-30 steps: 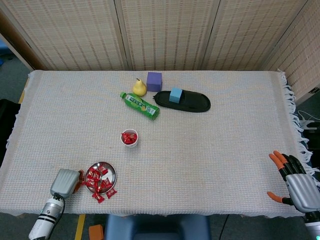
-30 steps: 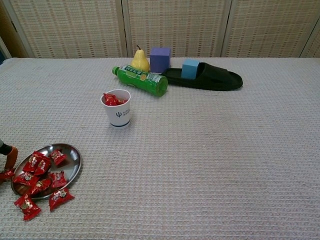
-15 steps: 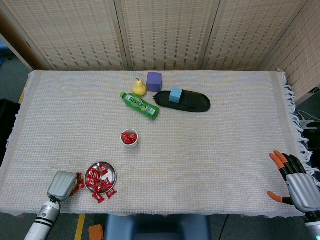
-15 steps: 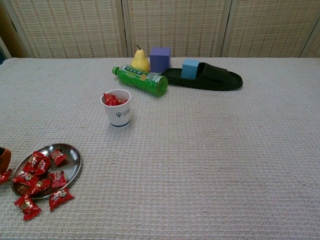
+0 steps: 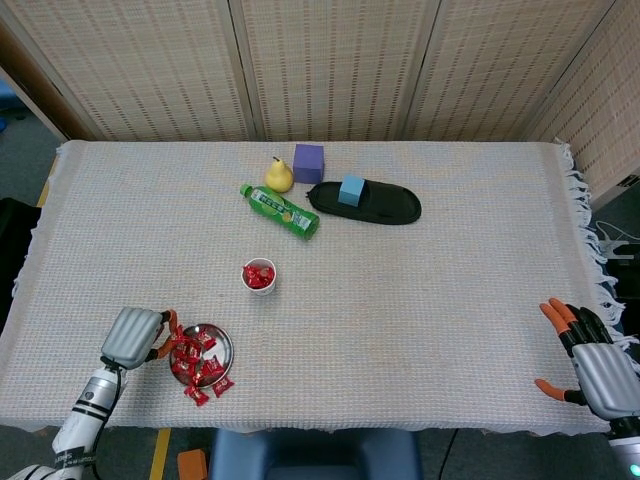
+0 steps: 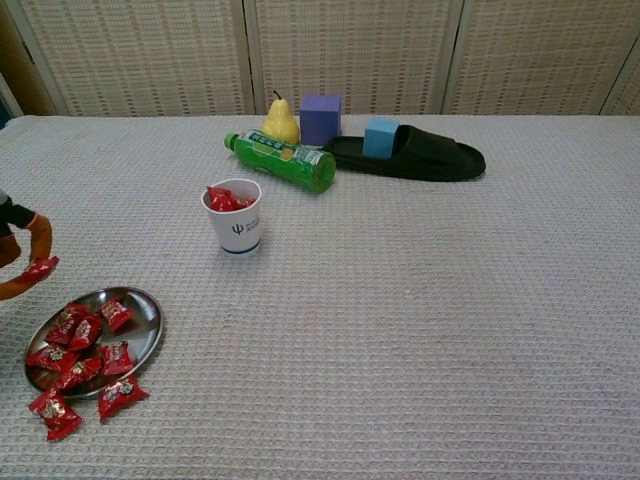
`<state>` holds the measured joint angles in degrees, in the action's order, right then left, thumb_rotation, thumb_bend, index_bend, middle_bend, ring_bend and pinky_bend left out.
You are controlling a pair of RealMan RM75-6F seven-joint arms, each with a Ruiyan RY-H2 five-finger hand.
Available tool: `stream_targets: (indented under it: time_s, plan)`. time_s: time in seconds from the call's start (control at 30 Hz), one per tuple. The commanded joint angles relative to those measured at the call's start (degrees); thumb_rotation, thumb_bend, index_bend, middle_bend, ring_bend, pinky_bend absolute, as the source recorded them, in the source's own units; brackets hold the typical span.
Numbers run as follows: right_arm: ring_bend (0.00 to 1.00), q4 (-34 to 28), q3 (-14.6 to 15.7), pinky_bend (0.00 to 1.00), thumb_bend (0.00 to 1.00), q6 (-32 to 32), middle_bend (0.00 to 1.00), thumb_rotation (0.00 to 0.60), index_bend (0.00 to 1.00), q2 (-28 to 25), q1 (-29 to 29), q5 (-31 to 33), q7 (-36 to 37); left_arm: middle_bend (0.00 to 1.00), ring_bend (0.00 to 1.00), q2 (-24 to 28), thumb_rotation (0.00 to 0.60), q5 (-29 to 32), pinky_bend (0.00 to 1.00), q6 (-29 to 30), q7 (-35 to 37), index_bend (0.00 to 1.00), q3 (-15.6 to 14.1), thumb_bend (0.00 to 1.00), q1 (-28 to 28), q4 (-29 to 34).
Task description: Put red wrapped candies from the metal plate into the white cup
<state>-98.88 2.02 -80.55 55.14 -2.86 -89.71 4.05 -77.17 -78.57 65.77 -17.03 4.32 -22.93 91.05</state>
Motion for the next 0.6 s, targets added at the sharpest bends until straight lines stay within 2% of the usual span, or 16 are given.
stream_targets:
  time_s: [0.03,0.13,0.3,0.6]
  plan:
    - [0.00,-0.10,-0.50,0.01,0.01,1.14,0.00,0.600,0.00,0.28,-0.56,1.27,-0.58,0.93,0.87,0.51,0.600,3.26,1.00,-5.05,-4.12,0.62,3.85,0.47,-5.19,3.25]
    - [0.00,-0.22,-0.82,0.01,0.01,1.89,0.00,0.600,0.00,0.49,-0.90,2.25,-1.12,0.93,0.87,-0.70,0.600,7.15,1.00,-8.74,-8.82,0.61,6.26,0.47,-9.28,3.86]
    - [0.00,-0.42,-1.25,0.01,0.01,2.31,0.00,0.600,0.00,0.60,-0.99,3.69,-1.47,0.92,0.87,-4.53,0.600,12.90,1.00,-11.69,-14.08,0.60,9.37,0.47,-14.96,1.24]
    - [0.00,-0.42,-1.60,0.01,0.02,2.33,0.00,0.600,0.00,0.58,-0.94,4.64,-1.56,0.92,0.87,-8.21,0.600,23.87,1.00,-14.05,-20.69,0.58,12.79,0.47,-22.96,-2.77]
